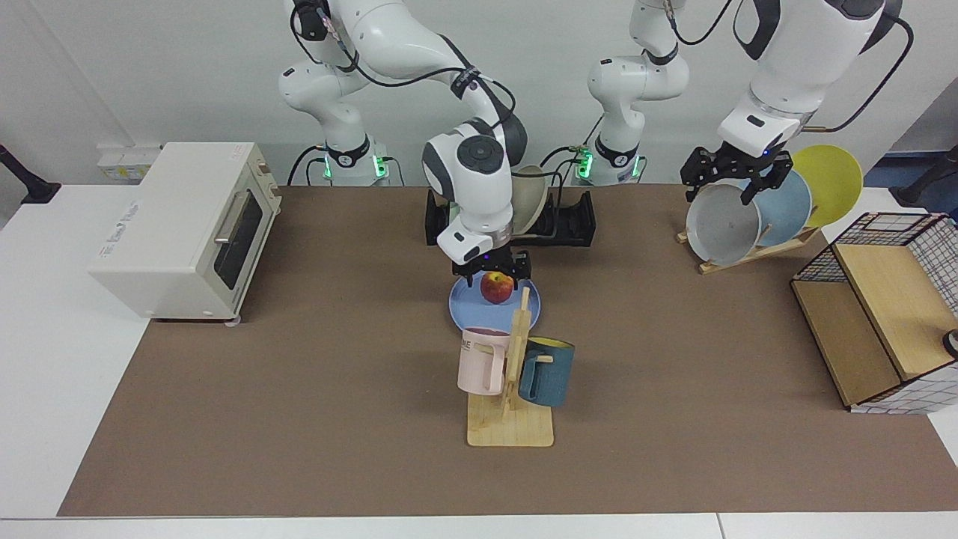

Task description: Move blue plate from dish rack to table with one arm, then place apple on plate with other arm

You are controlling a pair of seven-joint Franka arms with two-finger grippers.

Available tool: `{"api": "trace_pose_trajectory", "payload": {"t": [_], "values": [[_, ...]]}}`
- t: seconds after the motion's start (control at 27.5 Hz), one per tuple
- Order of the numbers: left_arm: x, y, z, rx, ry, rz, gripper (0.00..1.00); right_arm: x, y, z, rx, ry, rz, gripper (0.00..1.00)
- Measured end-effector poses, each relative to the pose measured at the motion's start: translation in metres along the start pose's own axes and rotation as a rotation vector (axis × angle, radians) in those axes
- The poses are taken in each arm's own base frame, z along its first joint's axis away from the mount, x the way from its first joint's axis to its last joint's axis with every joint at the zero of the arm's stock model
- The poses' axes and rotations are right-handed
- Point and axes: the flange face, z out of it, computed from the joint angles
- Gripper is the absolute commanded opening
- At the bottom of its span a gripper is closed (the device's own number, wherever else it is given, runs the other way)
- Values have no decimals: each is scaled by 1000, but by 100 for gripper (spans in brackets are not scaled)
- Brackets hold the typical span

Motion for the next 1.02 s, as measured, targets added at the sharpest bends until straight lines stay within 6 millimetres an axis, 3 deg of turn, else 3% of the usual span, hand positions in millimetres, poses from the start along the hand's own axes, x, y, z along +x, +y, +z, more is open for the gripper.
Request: {"api": "trace_pose_trajectory", "payload": {"t": [0.11, 0.22, 0.36, 0.51, 0.8, 1.02], "values": [[0, 0, 0, 0, 0, 0, 100, 21, 27, -34, 27, 38, -56, 100], [0, 0, 0, 0, 0, 0, 100, 50, 72, -64, 39, 75, -104, 100], [0, 0, 0, 0, 0, 0, 100, 80, 130, -86, 32, 109, -161, 100], [0, 0, 0, 0, 0, 0, 100, 105, 190, -95, 5, 119, -230, 100], [0, 0, 0, 0, 0, 0, 100, 125, 285, -110, -34, 84, -349, 100], [0, 0, 0, 0, 0, 0, 100, 120, 325, -139, -74, 75, -352, 100]]}}
